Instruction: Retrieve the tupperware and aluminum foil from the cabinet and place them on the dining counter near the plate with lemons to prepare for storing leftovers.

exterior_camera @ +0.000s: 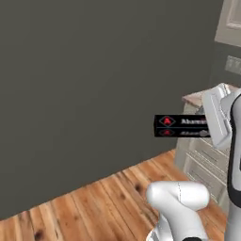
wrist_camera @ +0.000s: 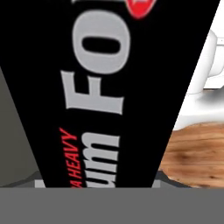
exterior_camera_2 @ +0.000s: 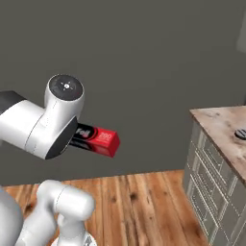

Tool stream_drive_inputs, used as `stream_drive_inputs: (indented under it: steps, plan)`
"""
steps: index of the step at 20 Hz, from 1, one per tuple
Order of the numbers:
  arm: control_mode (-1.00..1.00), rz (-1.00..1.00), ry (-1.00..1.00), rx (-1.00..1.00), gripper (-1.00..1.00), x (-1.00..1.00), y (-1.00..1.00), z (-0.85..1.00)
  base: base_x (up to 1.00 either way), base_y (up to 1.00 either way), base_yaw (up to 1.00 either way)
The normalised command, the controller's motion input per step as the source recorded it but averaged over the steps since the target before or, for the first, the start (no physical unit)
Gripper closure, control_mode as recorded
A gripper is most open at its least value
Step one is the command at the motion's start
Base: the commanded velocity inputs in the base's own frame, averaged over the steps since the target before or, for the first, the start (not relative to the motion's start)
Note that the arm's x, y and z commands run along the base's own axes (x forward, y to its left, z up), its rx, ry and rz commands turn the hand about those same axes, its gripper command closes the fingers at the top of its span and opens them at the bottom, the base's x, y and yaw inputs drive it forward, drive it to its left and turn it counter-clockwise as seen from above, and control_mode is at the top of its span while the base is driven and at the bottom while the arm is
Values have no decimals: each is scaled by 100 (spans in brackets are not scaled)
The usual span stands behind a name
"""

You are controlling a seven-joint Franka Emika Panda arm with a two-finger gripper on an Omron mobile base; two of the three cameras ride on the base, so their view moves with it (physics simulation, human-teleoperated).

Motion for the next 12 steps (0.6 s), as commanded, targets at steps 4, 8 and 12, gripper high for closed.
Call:
stream_drive_inputs:
  steps: [4, 8, 12]
  plan:
    - [100, 0, 0, 0, 100, 0, 0, 0, -88, 18, 74]
    - [100, 0, 0, 0, 100, 0, 0, 0, -30, 6, 76]
    - [100, 0, 0, 0, 100, 0, 0, 0, -32, 0, 81]
